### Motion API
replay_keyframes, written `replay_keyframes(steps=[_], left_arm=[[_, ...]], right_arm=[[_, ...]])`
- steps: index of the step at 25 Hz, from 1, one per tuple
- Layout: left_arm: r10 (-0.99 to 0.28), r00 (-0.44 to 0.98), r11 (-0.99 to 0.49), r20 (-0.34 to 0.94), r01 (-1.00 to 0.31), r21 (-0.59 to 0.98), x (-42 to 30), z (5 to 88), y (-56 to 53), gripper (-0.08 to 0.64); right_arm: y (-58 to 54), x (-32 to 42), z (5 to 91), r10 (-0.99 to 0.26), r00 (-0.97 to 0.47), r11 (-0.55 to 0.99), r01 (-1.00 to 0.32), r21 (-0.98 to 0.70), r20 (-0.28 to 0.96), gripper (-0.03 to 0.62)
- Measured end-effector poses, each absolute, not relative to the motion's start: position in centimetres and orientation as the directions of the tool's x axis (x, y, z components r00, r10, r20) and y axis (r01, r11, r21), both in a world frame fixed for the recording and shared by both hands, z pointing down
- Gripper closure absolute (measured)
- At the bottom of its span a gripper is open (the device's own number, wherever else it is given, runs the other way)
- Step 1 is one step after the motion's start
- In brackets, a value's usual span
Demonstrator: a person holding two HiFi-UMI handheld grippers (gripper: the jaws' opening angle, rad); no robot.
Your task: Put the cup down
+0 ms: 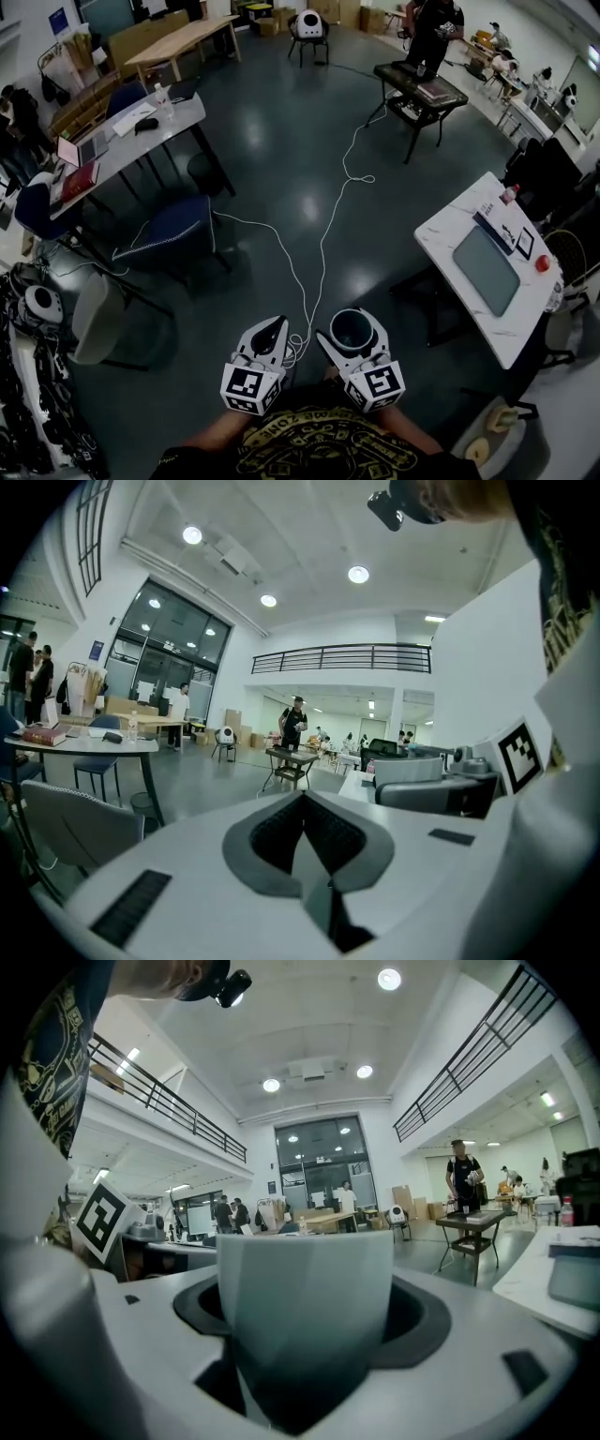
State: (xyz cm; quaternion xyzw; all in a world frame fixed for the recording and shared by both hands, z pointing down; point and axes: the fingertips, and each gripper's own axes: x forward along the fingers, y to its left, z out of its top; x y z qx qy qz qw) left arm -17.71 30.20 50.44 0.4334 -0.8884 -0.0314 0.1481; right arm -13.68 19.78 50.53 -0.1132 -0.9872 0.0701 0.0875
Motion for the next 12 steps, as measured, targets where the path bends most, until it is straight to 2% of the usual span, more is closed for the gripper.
replay_keyframes(steps=[12], left_arm=[[-0.861,-0.46,0.499,0.216,-0.848,0.181,-15.2,50.7,19.2,0.549]], right_arm=[[9.9,-9.9,50.2,0.1,-0.987,0.989,0.083,-0.126,0.13,0.21]])
